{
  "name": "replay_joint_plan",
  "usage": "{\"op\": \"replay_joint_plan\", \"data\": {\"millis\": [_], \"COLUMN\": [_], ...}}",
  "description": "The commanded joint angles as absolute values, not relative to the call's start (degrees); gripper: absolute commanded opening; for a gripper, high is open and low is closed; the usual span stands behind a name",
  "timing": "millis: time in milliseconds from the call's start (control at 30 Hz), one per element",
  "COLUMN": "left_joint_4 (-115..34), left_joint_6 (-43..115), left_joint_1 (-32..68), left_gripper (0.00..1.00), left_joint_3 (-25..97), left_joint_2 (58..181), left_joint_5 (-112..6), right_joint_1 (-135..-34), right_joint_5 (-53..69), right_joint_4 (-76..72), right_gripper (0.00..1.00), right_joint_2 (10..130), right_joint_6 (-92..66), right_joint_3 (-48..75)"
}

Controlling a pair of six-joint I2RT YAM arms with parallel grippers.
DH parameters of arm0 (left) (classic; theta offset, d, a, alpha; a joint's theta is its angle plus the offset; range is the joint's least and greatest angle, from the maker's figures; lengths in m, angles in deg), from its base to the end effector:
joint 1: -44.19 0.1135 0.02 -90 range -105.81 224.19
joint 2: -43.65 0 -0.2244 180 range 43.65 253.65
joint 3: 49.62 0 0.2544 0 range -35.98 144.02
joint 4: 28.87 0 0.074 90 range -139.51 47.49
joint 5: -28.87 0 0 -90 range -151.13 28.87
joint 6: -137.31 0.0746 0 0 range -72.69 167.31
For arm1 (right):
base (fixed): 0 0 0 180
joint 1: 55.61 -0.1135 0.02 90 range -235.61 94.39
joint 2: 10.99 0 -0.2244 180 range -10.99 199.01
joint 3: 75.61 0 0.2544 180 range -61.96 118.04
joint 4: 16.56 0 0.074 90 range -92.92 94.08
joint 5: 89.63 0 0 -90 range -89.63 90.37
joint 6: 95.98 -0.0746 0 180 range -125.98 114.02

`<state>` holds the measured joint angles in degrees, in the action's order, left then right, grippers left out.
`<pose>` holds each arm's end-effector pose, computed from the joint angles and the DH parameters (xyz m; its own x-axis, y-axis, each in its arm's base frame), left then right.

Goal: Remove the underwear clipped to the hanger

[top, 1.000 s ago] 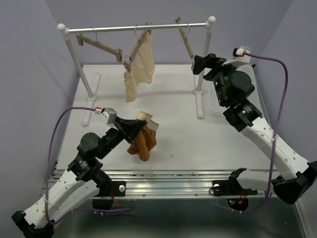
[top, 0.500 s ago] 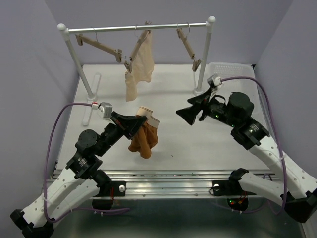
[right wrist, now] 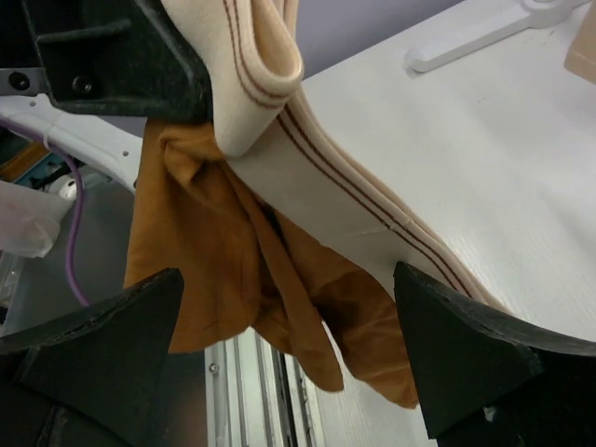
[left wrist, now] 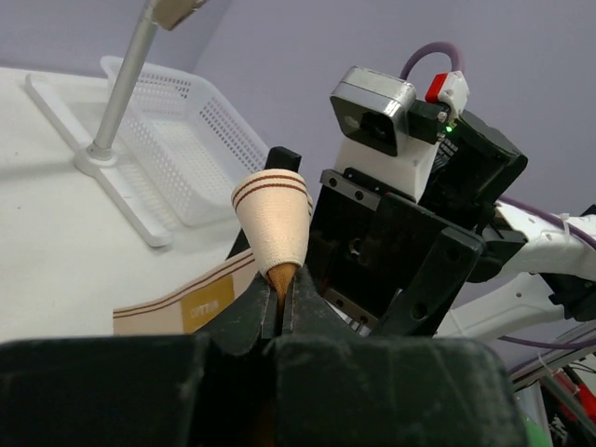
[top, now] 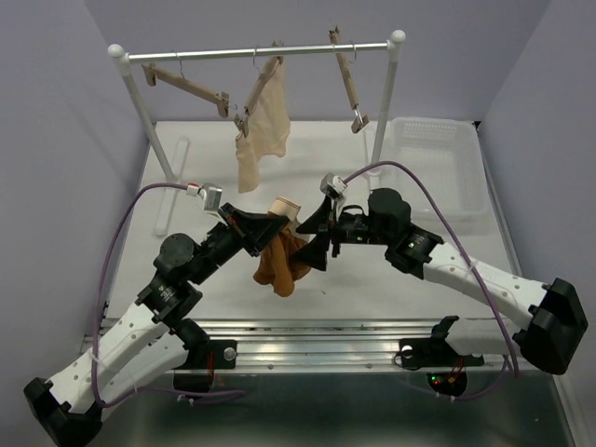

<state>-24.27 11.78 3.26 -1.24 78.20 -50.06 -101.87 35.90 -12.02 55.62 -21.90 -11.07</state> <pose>0.1582 -0.1562 0.3481 -0.2592 -0.5301 -0.8073 0.7740 0.3859 -0.5019 0.1892 0.2604 0.2948 -0.3473 -0.0400 -0.9369 -0.9274 0.1628 0.3368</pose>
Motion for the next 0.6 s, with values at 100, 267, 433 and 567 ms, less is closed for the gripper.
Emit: {"op": "replay_joint_plan", "data": {"millis": [100, 267, 433, 567], "left_joint_4": [-15.0, -13.7, -18.8, -28.2], "left_joint_6": [9.2, 8.6, 10.7, 11.5], "left_joint_1": [2.8, 2.7, 2.7, 2.7], "left_gripper": [0.00, 0.02, 0.95, 0.99], "left_joint_3": [1.0, 0.7, 1.5, 3.7], "left_joint_2": [80.4, 80.8, 78.8, 77.4], "left_joint_5": [-47.1, -47.6, -54.1, -64.7], "right_joint_1": [-105.2, -105.7, -105.7, -104.8], "right_joint_5": [28.3, 17.8, -3.0, -20.6], "right_joint_4": [-26.4, -28.8, -17.2, -0.5], "right_gripper": [0.99, 0.22, 0.01, 0.01], "right_joint_2": [61.7, 63.1, 57.3, 52.2], "right_joint_6": [-25.9, -27.8, -30.8, -34.6], "right_joint_3": [-7.8, -8.5, -10.7, -10.5]}}
